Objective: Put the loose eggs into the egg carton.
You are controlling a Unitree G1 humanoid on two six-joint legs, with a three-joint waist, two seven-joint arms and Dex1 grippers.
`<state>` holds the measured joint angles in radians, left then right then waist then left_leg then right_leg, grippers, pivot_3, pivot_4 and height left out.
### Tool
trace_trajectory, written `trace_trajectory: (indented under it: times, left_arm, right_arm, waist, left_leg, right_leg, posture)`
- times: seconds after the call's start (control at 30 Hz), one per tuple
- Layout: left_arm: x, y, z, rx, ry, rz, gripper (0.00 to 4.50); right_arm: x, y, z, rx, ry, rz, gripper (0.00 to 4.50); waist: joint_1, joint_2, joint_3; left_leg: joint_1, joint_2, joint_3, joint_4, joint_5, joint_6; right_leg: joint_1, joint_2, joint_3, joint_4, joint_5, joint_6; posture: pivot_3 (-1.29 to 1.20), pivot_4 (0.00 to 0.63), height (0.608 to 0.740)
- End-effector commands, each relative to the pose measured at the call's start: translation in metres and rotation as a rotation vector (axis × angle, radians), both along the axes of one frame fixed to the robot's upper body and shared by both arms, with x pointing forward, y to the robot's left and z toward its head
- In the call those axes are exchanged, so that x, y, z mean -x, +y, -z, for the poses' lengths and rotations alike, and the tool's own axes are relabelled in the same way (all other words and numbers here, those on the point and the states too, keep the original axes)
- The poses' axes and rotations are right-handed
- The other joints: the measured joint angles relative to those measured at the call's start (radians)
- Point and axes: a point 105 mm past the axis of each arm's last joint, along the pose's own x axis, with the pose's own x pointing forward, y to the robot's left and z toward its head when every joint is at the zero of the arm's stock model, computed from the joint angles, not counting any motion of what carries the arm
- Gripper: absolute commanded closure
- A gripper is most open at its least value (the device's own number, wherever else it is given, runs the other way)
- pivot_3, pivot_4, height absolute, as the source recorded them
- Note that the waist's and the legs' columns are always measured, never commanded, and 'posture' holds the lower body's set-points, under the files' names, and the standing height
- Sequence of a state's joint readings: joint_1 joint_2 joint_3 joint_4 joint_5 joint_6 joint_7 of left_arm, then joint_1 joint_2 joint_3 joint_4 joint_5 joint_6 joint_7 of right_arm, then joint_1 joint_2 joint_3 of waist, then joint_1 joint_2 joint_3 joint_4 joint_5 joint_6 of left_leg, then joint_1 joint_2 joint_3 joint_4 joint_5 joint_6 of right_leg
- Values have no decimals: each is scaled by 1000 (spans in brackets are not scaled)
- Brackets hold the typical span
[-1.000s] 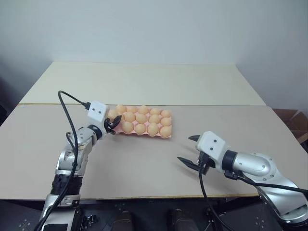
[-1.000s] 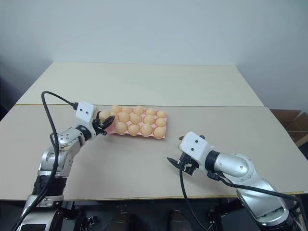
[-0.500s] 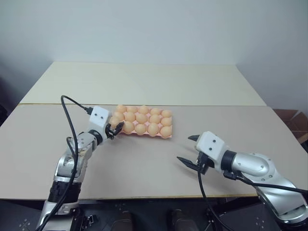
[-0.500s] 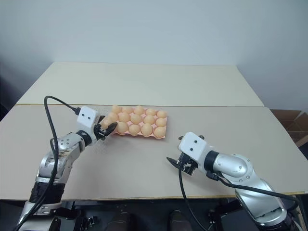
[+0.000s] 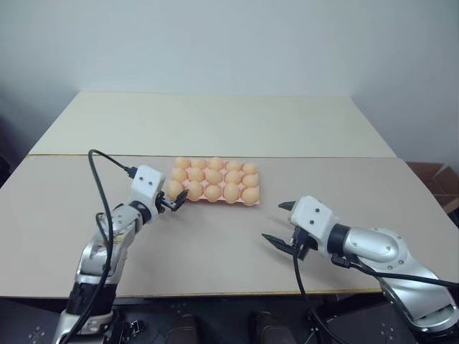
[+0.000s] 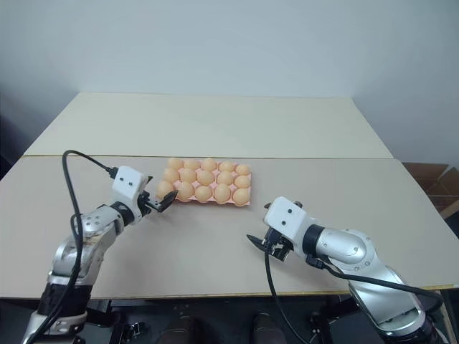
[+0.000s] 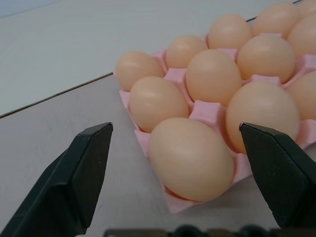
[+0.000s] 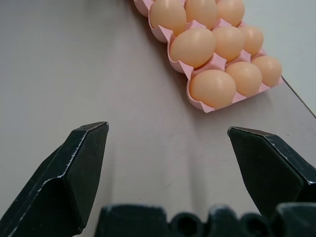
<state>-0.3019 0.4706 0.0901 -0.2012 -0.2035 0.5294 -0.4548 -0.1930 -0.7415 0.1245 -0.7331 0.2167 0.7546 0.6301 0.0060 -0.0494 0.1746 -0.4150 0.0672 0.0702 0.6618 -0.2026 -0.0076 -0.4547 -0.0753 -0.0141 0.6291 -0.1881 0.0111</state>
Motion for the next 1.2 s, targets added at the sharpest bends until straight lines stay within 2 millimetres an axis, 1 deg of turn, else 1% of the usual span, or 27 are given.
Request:
trace_trajectory:
  times: [0.03,0.13,0.17,0.23,0.33,0.43,0.53,0.6,0.67,0.8,0.87,1.0,1.2]
  left_arm:
    - [24,2,-38,65,-115,80,26]
    - [44,13,-41,60,-103,121,26]
    - [53,21,-40,53,-81,134,26]
    - [64,32,-39,37,-50,146,26]
    - [79,51,-36,-20,7,157,26]
    - [91,58,-37,-35,48,195,26]
    - [98,61,-38,-39,76,225,26]
    - [102,62,-42,-27,92,236,26]
    - [103,63,-44,-18,105,241,26]
    - [106,64,-43,-51,141,255,26]
    - [108,63,-47,-55,145,271,26]
    - [113,62,-55,-66,143,283,26]
    - [118,59,-54,-45,166,277,26]
  right_arm:
    - [0,0,-12,3,-60,-11,0]
    - [0,-2,-14,2,-59,-12,0]
    - [0,-3,-16,2,-60,-13,0]
    - [0,-7,-19,5,-62,-14,0]
    - [2,-21,-31,15,-56,-25,0]
    - [10,-35,-39,40,-18,-67,0]
    - [19,-46,-42,76,19,-111,0]
    - [23,-53,-40,114,42,-123,0]
    - [25,-56,-39,129,47,-126,0]
    - [26,-54,-40,111,39,-123,0]
    - [27,-53,-41,104,38,-120,0]
    - [25,-59,-40,119,53,-108,0]
    - [21,-61,-42,135,59,-125,0]
  waist:
    - [-2,0,0]
    - [-6,0,0]
    - [-8,0,0]
    - [-10,0,0]
    - [-9,0,0]
    - [0,0,0]
    - [6,0,0]
    - [6,0,0]
    - [6,0,0]
    - [1,0,0]
    - [2,0,0]
    - [5,0,0]
    - [4,0,0]
  left_leg:
    - [0,0,0,0,0,0]
    - [1,0,0,0,0,0]
    - [1,0,0,0,0,0]
    - [1,0,0,0,0,0]
    - [1,0,0,0,0,0]
    - [1,0,0,0,0,0]
    - [0,0,0,0,0,0]
    - [0,0,0,0,0,0]
    - [1,0,0,0,0,0]
    - [1,1,1,0,0,0]
    - [1,1,1,0,0,0]
    - [0,1,1,0,0,-1]
    - [0,1,1,0,-1,-1]
  right_leg:
    - [0,0,0,0,0,0]
    - [0,0,0,0,0,0]
    - [0,0,0,0,0,0]
    - [0,0,0,1,-2,-3]
    - [0,0,0,0,-4,-5]
    - [0,-1,-1,-1,-4,-6]
    - [0,-1,-1,-2,-4,-6]
    - [0,-1,-1,-2,-4,-6]
    - [0,-1,-1,-2,-4,-6]
    - [0,-1,0,-2,-4,-6]
    - [-1,-1,0,-2,-4,-6]
    - [-1,-1,0,-2,-4,-6]
    - [-1,-1,0,-2,-5,-6]
  posture:
    - [0,150,740]
    - [0,150,740]
    - [0,150,740]
    - [0,150,740]
    - [0,150,740]
    - [0,150,740]
    - [0,150,740]
    - [0,150,740]
    - [0,150,740]
    - [0,150,740]
    - [0,150,740]
    - [0,150,740]
    - [0,150,740]
